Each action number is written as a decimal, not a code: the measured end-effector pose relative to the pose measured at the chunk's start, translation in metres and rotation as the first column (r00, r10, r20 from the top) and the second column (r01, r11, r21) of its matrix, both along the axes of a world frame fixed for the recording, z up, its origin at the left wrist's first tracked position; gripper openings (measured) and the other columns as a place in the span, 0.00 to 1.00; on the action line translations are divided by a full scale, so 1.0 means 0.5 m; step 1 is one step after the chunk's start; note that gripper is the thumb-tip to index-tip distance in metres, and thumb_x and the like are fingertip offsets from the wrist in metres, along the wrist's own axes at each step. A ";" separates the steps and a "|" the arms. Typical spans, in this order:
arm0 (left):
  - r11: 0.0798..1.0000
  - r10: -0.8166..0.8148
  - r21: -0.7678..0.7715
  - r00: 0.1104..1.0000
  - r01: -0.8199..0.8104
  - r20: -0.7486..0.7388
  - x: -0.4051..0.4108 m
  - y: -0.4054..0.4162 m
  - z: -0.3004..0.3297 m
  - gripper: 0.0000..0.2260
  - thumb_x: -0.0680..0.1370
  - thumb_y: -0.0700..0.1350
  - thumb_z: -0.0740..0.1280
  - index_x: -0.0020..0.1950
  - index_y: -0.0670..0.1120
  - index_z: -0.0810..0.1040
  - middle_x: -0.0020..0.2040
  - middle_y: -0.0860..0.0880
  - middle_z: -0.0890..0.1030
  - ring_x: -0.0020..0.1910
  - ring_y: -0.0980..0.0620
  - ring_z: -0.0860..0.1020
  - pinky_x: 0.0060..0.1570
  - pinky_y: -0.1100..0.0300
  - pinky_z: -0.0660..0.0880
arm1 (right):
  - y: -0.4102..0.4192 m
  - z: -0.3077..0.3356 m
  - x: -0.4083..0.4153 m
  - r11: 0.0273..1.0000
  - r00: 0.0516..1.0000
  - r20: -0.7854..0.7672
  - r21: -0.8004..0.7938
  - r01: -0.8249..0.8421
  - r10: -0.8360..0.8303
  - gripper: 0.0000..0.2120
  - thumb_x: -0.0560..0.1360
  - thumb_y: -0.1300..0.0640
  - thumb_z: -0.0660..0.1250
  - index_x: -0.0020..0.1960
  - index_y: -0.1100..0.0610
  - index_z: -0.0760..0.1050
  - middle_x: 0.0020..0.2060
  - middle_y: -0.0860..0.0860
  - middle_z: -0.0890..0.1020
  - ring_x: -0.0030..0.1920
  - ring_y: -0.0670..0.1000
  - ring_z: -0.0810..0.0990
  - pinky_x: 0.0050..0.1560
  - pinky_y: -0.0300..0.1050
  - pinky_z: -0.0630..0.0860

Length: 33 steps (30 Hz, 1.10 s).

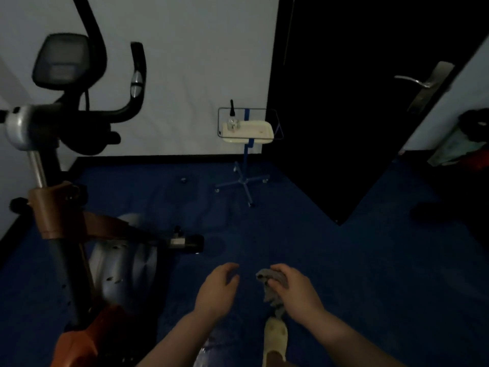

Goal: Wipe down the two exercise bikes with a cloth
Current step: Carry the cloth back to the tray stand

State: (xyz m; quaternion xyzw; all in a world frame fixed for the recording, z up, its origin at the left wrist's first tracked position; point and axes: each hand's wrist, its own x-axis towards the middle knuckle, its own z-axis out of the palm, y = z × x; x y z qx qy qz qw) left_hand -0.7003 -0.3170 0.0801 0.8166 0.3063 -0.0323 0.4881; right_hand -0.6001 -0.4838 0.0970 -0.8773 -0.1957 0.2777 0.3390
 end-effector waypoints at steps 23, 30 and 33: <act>0.990 0.140 0.005 0.990 -0.140 0.027 0.595 0.344 0.042 0.15 0.80 0.45 0.62 0.66 0.49 0.74 0.64 0.53 0.76 0.62 0.55 0.75 0.65 0.56 0.71 | 0.339 0.028 0.664 0.997 0.996 0.027 0.003 -0.082 0.082 0.15 0.78 0.50 0.63 0.65 0.48 0.71 0.56 0.45 0.75 0.52 0.43 0.75 0.53 0.36 0.72; 0.992 0.107 0.057 0.993 -0.109 0.045 0.728 0.501 0.045 0.15 0.79 0.44 0.62 0.66 0.49 0.74 0.65 0.52 0.76 0.62 0.55 0.74 0.65 0.56 0.71 | 0.478 0.014 0.789 1.000 1.000 0.003 -0.002 -0.025 0.025 0.15 0.78 0.53 0.64 0.64 0.50 0.72 0.55 0.47 0.76 0.52 0.46 0.75 0.54 0.38 0.72; 0.993 0.111 0.047 0.993 -0.113 0.031 0.771 0.532 0.042 0.15 0.80 0.44 0.62 0.66 0.49 0.73 0.65 0.52 0.76 0.63 0.54 0.74 0.65 0.56 0.71 | 0.511 0.005 0.828 1.000 1.000 0.002 0.005 -0.021 0.021 0.16 0.78 0.52 0.64 0.65 0.52 0.71 0.56 0.49 0.76 0.54 0.47 0.75 0.56 0.39 0.72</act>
